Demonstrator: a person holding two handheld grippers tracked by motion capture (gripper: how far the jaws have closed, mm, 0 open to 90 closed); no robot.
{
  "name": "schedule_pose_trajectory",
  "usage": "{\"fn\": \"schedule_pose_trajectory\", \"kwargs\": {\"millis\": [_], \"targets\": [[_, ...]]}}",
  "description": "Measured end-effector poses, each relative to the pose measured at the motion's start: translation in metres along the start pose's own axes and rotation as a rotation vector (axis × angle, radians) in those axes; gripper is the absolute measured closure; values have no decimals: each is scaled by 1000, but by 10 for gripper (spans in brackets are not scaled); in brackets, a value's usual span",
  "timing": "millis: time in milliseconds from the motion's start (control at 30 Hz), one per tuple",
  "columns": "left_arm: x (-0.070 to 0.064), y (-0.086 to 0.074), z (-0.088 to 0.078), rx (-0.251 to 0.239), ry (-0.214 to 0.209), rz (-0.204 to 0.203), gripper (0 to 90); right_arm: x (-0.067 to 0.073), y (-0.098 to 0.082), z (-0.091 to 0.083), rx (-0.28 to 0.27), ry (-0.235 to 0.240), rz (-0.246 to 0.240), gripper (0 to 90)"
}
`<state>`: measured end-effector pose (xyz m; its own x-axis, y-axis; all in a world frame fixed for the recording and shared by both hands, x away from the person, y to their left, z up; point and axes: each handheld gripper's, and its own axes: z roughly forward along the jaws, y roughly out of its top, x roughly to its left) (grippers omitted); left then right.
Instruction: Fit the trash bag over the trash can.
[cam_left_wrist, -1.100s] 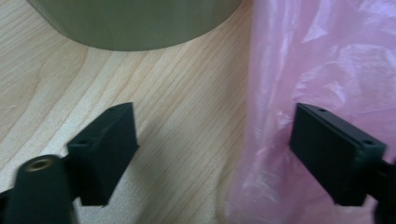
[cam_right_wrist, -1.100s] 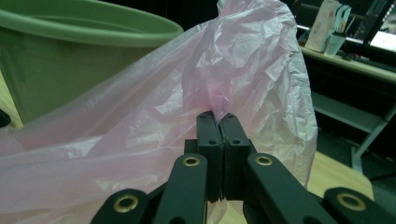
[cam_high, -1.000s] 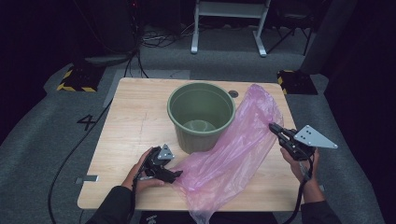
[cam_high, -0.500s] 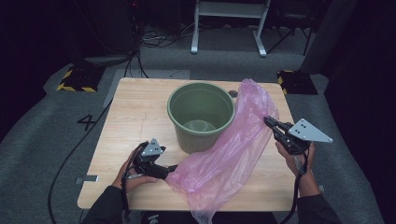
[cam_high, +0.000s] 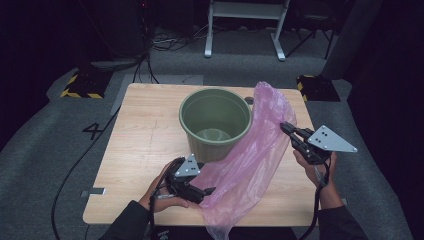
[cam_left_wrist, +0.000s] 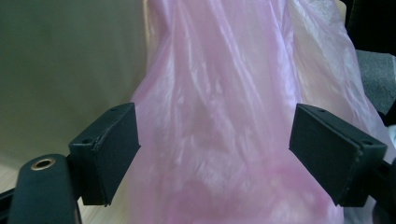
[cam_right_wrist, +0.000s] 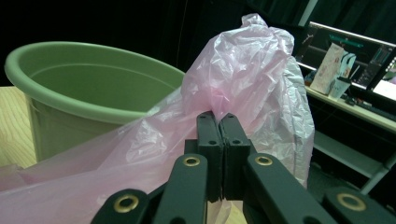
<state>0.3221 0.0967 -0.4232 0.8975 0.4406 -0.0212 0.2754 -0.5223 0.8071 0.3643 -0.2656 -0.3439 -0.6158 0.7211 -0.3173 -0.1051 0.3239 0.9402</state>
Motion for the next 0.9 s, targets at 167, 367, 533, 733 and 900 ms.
{"fn": "schedule_pose_trajectory", "kwargs": {"millis": [167,367,533,733,900], "targets": [[-20,21,10,5,-25,69,157,6,10,4,-5,33,-31,899],[-40,44,14,-39,-48,97,154,14,17,11,4,57,-66,900],[-59,64,34,-12,-6,127,154,21,24,16,4,76,-85,900],[-67,75,57,-2,-5,128,154,27,27,20,7,92,-104,900],[-65,78,70,10,41,117,156,32,30,22,4,105,-115,900]]}}
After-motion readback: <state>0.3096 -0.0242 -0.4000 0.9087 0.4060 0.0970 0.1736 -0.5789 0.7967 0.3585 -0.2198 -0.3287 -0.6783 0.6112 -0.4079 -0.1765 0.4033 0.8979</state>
